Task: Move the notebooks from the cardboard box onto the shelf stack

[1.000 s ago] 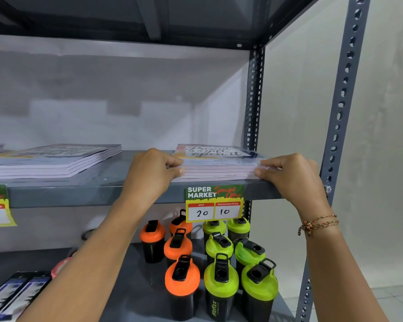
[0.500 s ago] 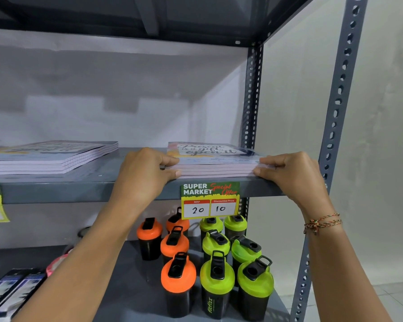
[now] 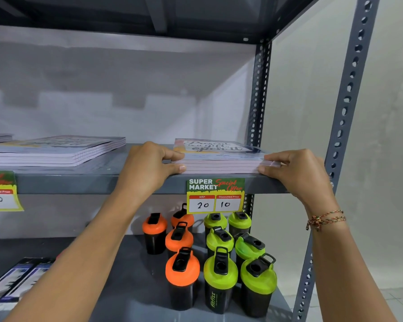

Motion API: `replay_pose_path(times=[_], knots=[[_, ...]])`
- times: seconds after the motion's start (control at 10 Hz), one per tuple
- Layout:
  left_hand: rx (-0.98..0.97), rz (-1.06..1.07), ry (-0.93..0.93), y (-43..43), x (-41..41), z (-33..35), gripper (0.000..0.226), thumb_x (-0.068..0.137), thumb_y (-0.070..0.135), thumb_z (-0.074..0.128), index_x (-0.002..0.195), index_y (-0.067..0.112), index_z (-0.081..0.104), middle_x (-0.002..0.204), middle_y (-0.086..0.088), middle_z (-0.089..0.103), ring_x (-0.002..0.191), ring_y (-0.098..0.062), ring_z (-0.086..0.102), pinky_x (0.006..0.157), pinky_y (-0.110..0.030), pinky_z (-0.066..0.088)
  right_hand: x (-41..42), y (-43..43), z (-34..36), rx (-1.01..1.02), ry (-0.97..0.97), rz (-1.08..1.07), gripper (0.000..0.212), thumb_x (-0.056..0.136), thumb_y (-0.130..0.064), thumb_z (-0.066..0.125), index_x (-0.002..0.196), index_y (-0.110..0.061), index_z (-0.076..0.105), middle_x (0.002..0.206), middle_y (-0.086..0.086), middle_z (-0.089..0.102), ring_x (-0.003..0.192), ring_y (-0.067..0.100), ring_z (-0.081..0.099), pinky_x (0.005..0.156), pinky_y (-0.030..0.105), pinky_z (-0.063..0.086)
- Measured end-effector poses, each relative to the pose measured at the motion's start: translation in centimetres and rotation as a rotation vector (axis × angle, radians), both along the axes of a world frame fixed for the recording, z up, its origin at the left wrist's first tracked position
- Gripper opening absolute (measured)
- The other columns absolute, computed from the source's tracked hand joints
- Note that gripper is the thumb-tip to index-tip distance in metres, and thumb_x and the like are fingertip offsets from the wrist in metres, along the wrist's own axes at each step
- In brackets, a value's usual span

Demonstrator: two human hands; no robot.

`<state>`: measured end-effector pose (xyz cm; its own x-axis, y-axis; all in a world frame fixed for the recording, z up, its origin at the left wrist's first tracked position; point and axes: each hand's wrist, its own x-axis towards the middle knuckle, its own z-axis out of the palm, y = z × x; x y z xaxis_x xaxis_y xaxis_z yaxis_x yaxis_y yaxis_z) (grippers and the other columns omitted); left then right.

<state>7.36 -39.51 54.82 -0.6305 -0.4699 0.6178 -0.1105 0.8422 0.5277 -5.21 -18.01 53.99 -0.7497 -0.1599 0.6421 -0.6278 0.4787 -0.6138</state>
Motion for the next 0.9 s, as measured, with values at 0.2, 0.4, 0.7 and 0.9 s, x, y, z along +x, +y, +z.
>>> replay_pose_path(times=[0.2,0.4,0.7,0.9], knots=[[-0.038,0.003,0.002,0.1,0.3,-0.1,0.036,0.082,0.021,0.072,0.117,0.017,0.067,0.123,-0.005,0.068,0.118,-0.015,0.056,0.086,-0.014,0.033,0.6,-0.5,0.0,0.075,0.081,-0.012,0.042,0.078,-0.027,0.075,0.117,-0.014,0.067,0.124,0.009,0.066,0.120,0.026,0.056,0.091,0.025,0.043],[-0.141,-0.020,0.004,0.3,0.4,-0.4,0.049,0.082,0.025,0.071,0.129,0.022,0.058,0.139,0.001,0.055,0.130,-0.013,0.047,0.104,-0.016,0.031,1.2,-3.2,0.2,0.315,0.257,0.152,0.048,0.080,-0.029,0.072,0.125,-0.017,0.060,0.140,0.004,0.054,0.141,0.018,0.034,0.121,0.037,0.018],[-0.316,-0.153,-0.131,0.4,-2.1,0.3,0.041,0.084,0.032,0.068,0.124,0.023,0.062,0.130,0.002,0.063,0.125,-0.015,0.054,0.109,-0.030,0.040,0.8,-3.4,0.5,0.229,0.213,0.169,0.035,0.081,-0.026,0.071,0.115,-0.015,0.069,0.125,0.003,0.066,0.128,0.025,0.049,0.112,0.021,0.022],[-0.483,-0.083,-0.067,0.7,-1.8,0.1,0.054,0.088,0.045,0.055,0.138,0.029,0.045,0.146,0.002,0.046,0.139,-0.020,0.036,0.118,-0.039,0.021,3.1,-3.3,-2.8,0.076,0.464,0.234,0.032,0.082,-0.034,0.067,0.107,-0.015,0.071,0.116,-0.005,0.069,0.124,0.013,0.054,0.112,0.033,0.037]])
